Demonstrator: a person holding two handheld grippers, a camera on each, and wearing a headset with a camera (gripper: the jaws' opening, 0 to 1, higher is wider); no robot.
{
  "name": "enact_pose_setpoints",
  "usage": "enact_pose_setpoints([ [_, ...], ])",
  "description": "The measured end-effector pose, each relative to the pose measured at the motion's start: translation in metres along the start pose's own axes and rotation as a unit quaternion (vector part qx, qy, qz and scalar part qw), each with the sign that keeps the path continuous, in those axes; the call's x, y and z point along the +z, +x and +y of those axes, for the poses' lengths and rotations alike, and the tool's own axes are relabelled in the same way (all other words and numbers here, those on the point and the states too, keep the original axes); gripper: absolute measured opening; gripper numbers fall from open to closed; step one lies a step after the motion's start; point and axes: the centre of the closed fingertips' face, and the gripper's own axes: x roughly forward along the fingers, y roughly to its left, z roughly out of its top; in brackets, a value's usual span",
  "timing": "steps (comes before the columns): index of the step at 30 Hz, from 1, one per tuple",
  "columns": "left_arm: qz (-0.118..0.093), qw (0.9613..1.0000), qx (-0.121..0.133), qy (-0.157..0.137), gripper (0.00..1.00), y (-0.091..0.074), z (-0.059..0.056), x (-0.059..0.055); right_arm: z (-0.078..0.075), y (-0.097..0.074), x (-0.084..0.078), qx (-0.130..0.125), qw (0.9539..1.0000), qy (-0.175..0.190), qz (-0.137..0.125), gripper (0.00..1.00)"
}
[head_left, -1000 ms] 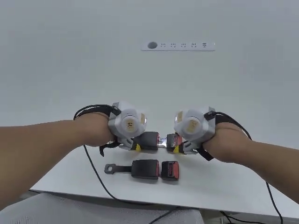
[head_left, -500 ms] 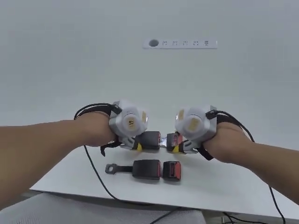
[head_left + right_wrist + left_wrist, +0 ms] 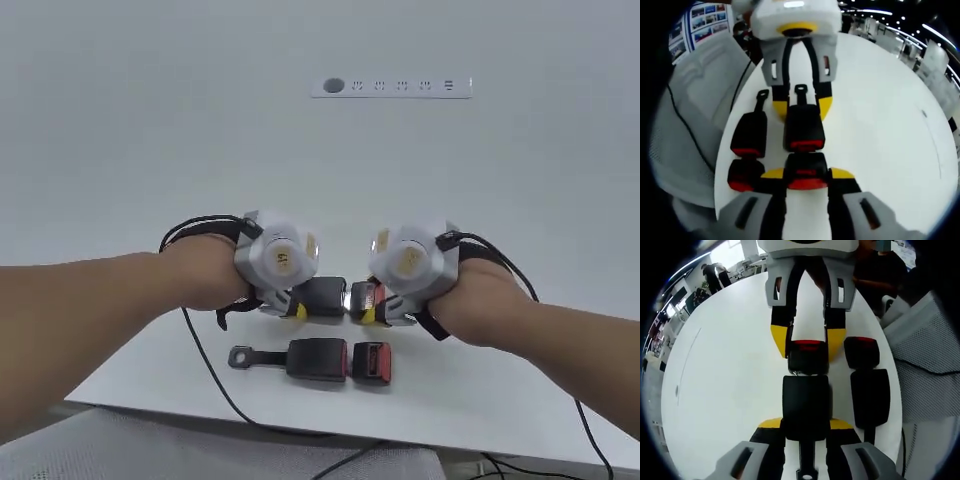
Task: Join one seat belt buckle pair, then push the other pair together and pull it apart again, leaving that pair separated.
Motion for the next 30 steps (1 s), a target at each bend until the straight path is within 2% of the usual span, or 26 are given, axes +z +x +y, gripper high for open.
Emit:
enact_pose_setpoints([
  [7,-0.004,1.0,0.003,-0.001,0.31,-0.001,0.0,0.001,0.0,-0.001,-0.001,-0.007,0.9999,-0.009,0.004,0.3],
  [13,-0.011,0.9999,0.006,-0.006,0.31,-0.002,0.0,-0.001,-0.002,-0.005,-0.008,-0.005,0.9998,-0.014,0.011,0.3],
  [15,-0.016,0.9998,0.007,-0.009,0.31,-0.002,0.001,-0.001,-0.003,-0.009,-0.012,-0.006,0.9997,-0.017,0.015,0.3],
  [17,-0.02,0.9997,0.008,-0.011,0.31,-0.002,0.001,-0.002,-0.003,-0.011,-0.016,-0.004,0.9999,-0.015,0.006,0.3],
  [22,-0.019,0.9998,0.007,-0.005,0.31,-0.001,0.001,-0.002,-0.002,-0.017,-0.025,0.0,0.9997,-0.018,0.016,0.29],
  [30,-0.016,0.9998,0.006,-0.007,0.31,-0.002,0.0,0.0,0.002,-0.038,-0.056,-0.004,0.9995,-0.01,0.028,0.29],
])
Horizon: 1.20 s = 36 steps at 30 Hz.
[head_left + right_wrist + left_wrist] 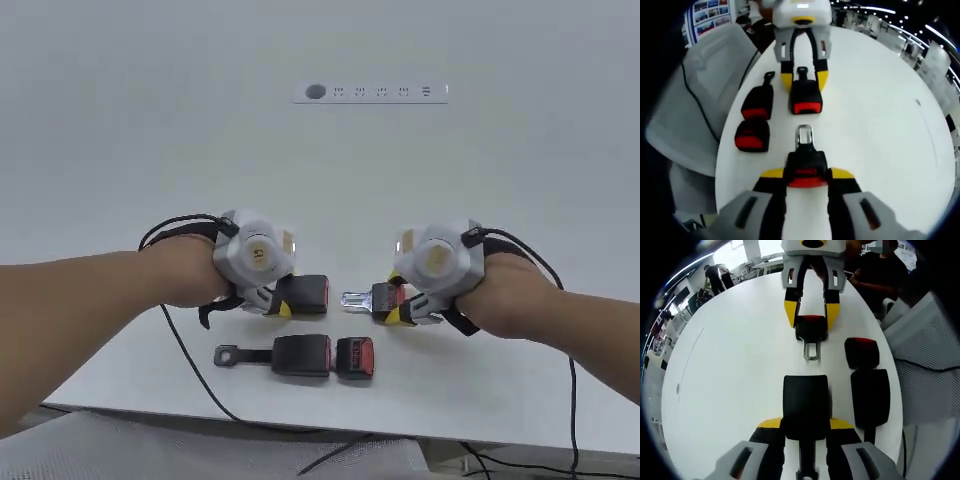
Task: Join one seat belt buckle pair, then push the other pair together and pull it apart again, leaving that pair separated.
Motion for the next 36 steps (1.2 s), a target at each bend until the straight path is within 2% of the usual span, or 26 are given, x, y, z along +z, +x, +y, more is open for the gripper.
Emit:
enact_pose_setpoints([
  [9,-0.006,0.9999,0.01,-0.011,0.32,0.0,-0.001,0.0,0.001,-0.027,-0.047,-0.018,0.9995,0.024,0.01,0.29],
  [16,-0.006,0.9997,0.015,-0.02,0.32,0.0,-0.002,0.0,-0.001,-0.04,-0.071,-0.026,0.9989,0.028,0.028,0.3],
  [19,-0.006,0.9996,0.017,-0.02,0.32,0.0,-0.002,-0.001,0.0,-0.044,-0.074,-0.031,0.9985,0.03,0.033,0.31],
  [25,0.0,0.9995,0.02,-0.024,0.32,0.0,-0.001,-0.002,0.0,-0.043,-0.076,-0.033,0.9985,0.02,0.038,0.33],
  [27,0.005,0.9993,0.027,-0.027,0.33,-0.001,-0.001,-0.001,0.001,-0.038,-0.084,-0.034,0.997,0.047,0.051,0.36],
  [28,0.003,0.9994,0.034,-0.011,0.34,-0.002,0.001,0.0,0.003,-0.038,-0.083,-0.029,0.9976,0.042,0.047,0.37],
  [29,0.002,0.9993,0.038,0.0,0.35,-0.002,0.0,0.001,-0.001,-0.038,-0.077,-0.044,0.9976,0.046,0.027,0.4],
  [31,0.003,0.9992,0.04,-0.004,0.36,-0.003,-0.002,0.002,-0.001,-0.039,-0.079,-0.049,0.9969,0.054,0.03,0.44],
  [33,0.0,0.9988,0.046,-0.016,0.44,-0.005,-0.002,0.001,0.004,-0.04,-0.079,-0.049,0.9971,0.052,0.028,0.46],
  [35,-0.019,0.9975,0.057,-0.038,0.48,-0.011,-0.001,0.002,0.005,-0.043,-0.077,-0.054,0.9965,0.062,0.017,0.47],
  [36,-0.023,0.9968,0.06,-0.047,0.48,-0.014,-0.001,0.001,0.006,-0.046,-0.074,-0.06,0.9957,0.07,0.01,0.48],
])
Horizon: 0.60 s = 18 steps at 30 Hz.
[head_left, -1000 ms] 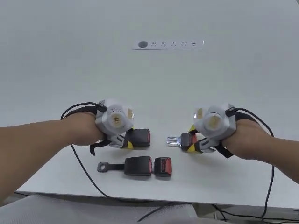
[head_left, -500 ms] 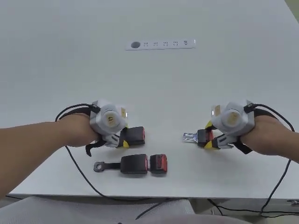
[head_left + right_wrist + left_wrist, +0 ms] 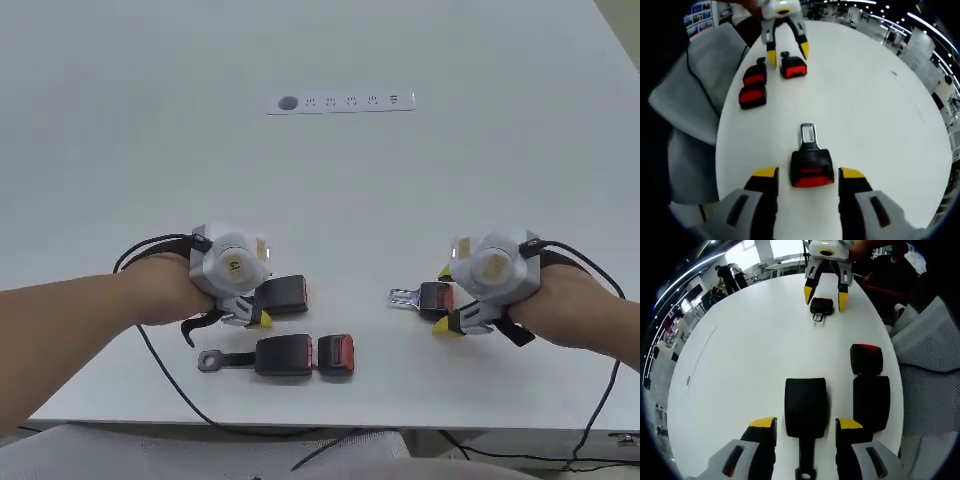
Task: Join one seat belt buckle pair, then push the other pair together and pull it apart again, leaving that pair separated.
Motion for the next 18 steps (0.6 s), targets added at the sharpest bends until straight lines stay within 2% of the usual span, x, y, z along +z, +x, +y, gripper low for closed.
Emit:
enact_pose_setpoints([
  [3,-0.008,0.9997,0.014,-0.017,0.49,-0.013,-0.001,-0.006,0.001,-0.01,0.008,-0.014,0.9993,0.022,-0.027,0.49],
  [5,-0.017,0.9989,0.029,-0.034,0.51,-0.022,-0.002,-0.009,0.004,-0.018,0.015,-0.026,0.9971,0.052,-0.049,0.5],
  [7,-0.032,0.997,0.047,-0.052,0.54,-0.034,-0.005,-0.009,0.008,-0.027,0.023,-0.035,0.9945,0.065,-0.074,0.52],
  [12,-0.06,0.992,0.066,-0.09,0.6,-0.062,-0.022,-0.015,0.022,-0.047,0.03,-0.044,0.9907,0.082,-0.099,0.55],
  [16,-0.07,0.9872,0.082,-0.118,0.66,-0.079,-0.039,-0.027,0.032,-0.057,0.022,-0.055,0.9874,0.105,-0.104,0.59],
  [18,-0.08,0.9824,0.092,-0.142,0.7,-0.087,-0.045,-0.032,0.034,-0.061,0.019,-0.062,0.9851,0.12,-0.106,0.65],
])
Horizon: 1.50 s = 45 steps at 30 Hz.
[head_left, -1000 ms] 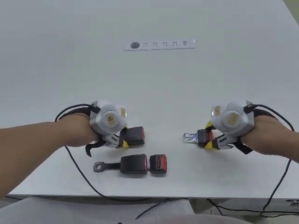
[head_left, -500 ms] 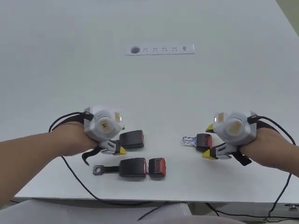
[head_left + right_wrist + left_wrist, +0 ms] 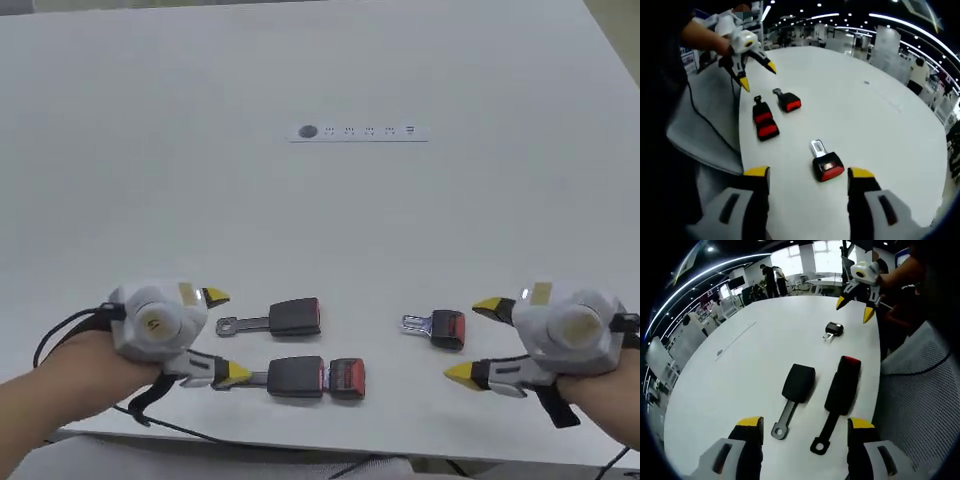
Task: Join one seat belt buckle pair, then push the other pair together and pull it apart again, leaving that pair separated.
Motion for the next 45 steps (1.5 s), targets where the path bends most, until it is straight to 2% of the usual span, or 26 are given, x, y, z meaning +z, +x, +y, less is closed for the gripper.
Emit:
enact_pose_setpoints([
  [3,-0.006,0.9995,0.017,-0.025,0.75,-0.011,-0.001,-0.007,0.003,-0.009,-0.004,-0.01,0.9999,0.013,-0.005,0.7],
  [4,-0.009,0.9986,0.021,-0.048,0.75,-0.015,-0.003,-0.011,0.003,-0.011,-0.005,-0.012,0.9998,0.015,-0.005,0.72],
  [5,-0.013,0.9979,0.02,-0.06,0.75,-0.017,-0.005,-0.012,0.002,-0.014,-0.005,-0.015,0.9997,0.017,-0.007,0.73],
  [7,-0.016,0.9976,0.025,-0.063,0.8,-0.022,-0.009,-0.016,0.001,-0.021,-0.004,-0.026,0.9993,0.023,-0.015,0.75],
  [11,-0.022,0.9961,0.032,-0.079,0.98,-0.027,-0.014,-0.019,0.003,-0.027,-0.003,-0.032,0.9991,0.018,-0.02,0.83],
  [12,-0.026,0.9948,0.039,-0.09,1.0,-0.029,-0.013,-0.02,0.004,-0.028,-0.003,-0.033,0.999,0.019,-0.022,0.87],
  [16,-0.022,0.9908,0.062,-0.118,1.0,-0.036,-0.009,-0.028,0.006,-0.03,0.001,-0.043,0.9984,0.014,-0.034,1.0],
  [20,-0.015,0.9895,0.071,-0.125,1.0,-0.042,-0.01,-0.03,0.009,-0.029,0.0,-0.039,0.9983,0.021,-0.037,1.0],
  [26,-0.025,0.9874,0.083,-0.132,1.0,-0.052,-0.009,-0.024,0.014,-0.03,0.001,-0.04,0.9983,0.019,-0.038,1.0],
  [38,-0.031,0.9855,0.095,-0.137,1.0,-0.057,-0.011,-0.022,0.022,-0.036,0.003,-0.034,0.9983,0.021,-0.041,1.0],
  [45,-0.034,0.9843,0.104,-0.139,1.0,-0.062,-0.012,-0.019,0.028,-0.035,0.009,-0.027,0.9984,0.017,-0.047,0.99],
])
